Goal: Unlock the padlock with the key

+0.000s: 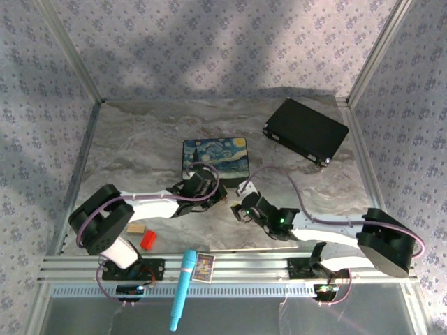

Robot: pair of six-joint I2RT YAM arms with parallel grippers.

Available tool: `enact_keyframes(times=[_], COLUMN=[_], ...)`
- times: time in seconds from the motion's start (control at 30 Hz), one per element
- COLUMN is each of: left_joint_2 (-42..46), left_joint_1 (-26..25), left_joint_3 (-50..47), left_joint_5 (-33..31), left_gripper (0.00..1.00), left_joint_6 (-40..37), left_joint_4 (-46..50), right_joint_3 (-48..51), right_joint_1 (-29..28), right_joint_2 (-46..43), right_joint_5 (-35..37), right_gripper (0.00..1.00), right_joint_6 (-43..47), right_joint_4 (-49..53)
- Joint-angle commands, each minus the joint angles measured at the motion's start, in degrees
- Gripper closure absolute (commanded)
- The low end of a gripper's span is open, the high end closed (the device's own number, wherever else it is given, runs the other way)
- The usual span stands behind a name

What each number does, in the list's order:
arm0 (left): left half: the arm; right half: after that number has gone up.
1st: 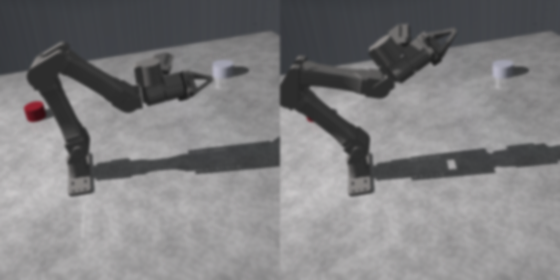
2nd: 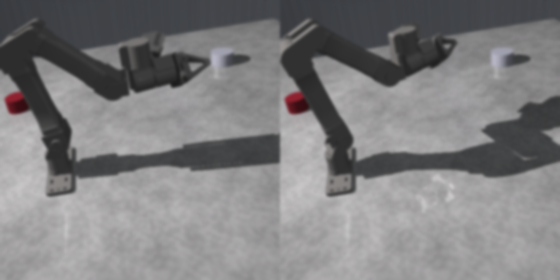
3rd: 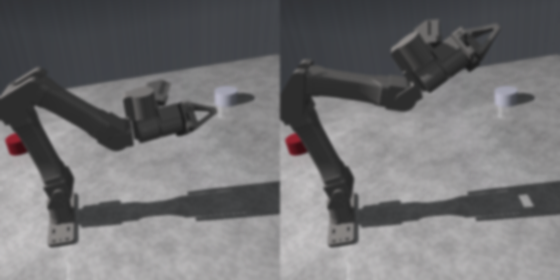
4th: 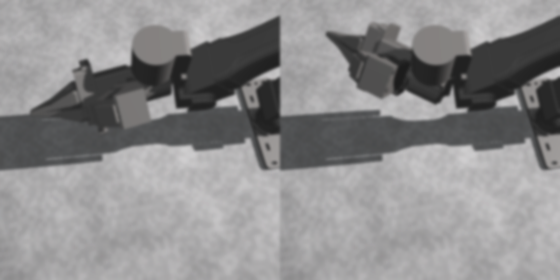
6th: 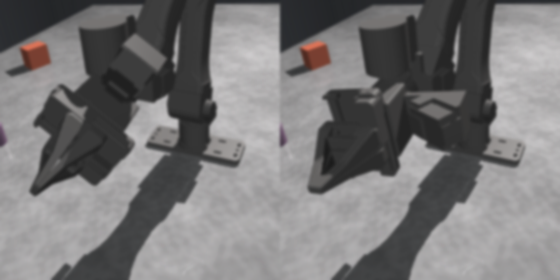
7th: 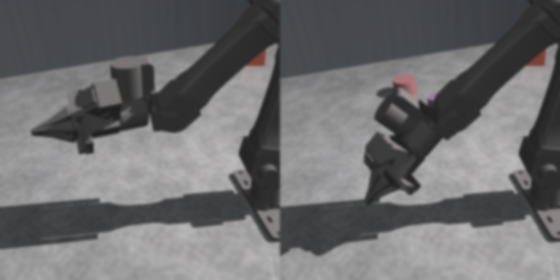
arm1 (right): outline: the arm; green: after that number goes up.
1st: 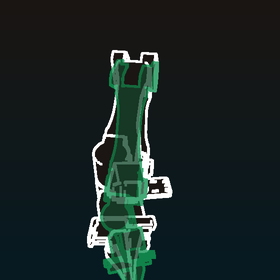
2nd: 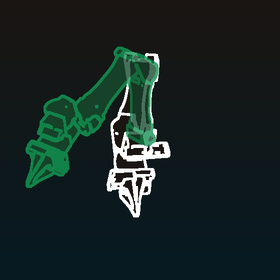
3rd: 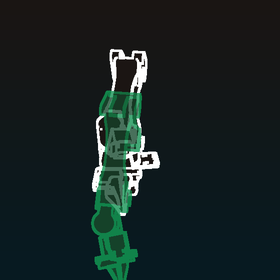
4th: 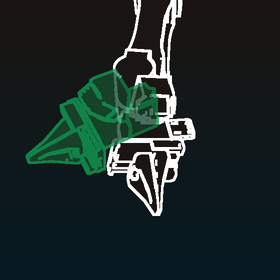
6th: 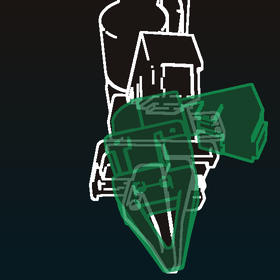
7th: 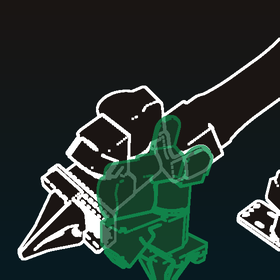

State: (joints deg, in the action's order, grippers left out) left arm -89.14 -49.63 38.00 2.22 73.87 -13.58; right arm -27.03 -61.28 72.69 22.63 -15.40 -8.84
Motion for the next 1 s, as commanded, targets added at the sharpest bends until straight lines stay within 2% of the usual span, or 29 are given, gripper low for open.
enact_keyframes(times=[0.0, 0.13, 0.37, 0.5, 0.7, 0.8, 0.87, 0.97], left_joint_2=[2.40, 3.41, 4.74, 5.20, 6.73, 7.47, 7.91, 8.15], left_joint_1=[-0.45, -0.39, -0.39, -0.35, -0.18, -0.15, -0.11, -0.12], left_joint_3=[1.44, 1.66, 0.92, 0.74, 0.37, 0.29, 0.18, -0.08], left_joint_5=[2.53, 1.84, 1.71, 1.68, 2.28, 2.40, 2.21, 1.83], left_gripper=[1.00, 1.00, 1.00, 1.00, 1.00, 1.00, 1.00, 1.00], left_joint_6=[4.36, 3.93, 4.05, 4.09, 4.08, 3.75, 3.49, 3.22], left_joint_4=[3.28, 5.08, 5.05, 5.15, 5.18, 5.60, 5.93, 6.46], right_joint_3=[-0.66, -3.93, -5.74, -6.37, -2.78, -3.16, -3.73, -3.48], right_joint_1=[-2.42, -4.65, -5.89, -5.80, -5.06, -4.60, -4.54, -3.62], right_joint_2=[4.48, 10.45, 15.21, 17.29, 17.49, 18.18, 18.37, 18.28], right_joint_5=[1.10, 4.26, 8.60, 7.64, 6.58, 5.05, 4.62, 1.75], right_gripper=[0.43, 0.50, 0.60, 0.67, 0.70, 0.75, 0.82, 0.84], right_joint_6=[7.92, 10.78, 10.38, 8.90, 4.20, 4.52, 5.07, 5.69], right_joint_4=[-8.88, -9.43, -14.02, -15.69, -21.34, -20.74, -19.61, -19.13])
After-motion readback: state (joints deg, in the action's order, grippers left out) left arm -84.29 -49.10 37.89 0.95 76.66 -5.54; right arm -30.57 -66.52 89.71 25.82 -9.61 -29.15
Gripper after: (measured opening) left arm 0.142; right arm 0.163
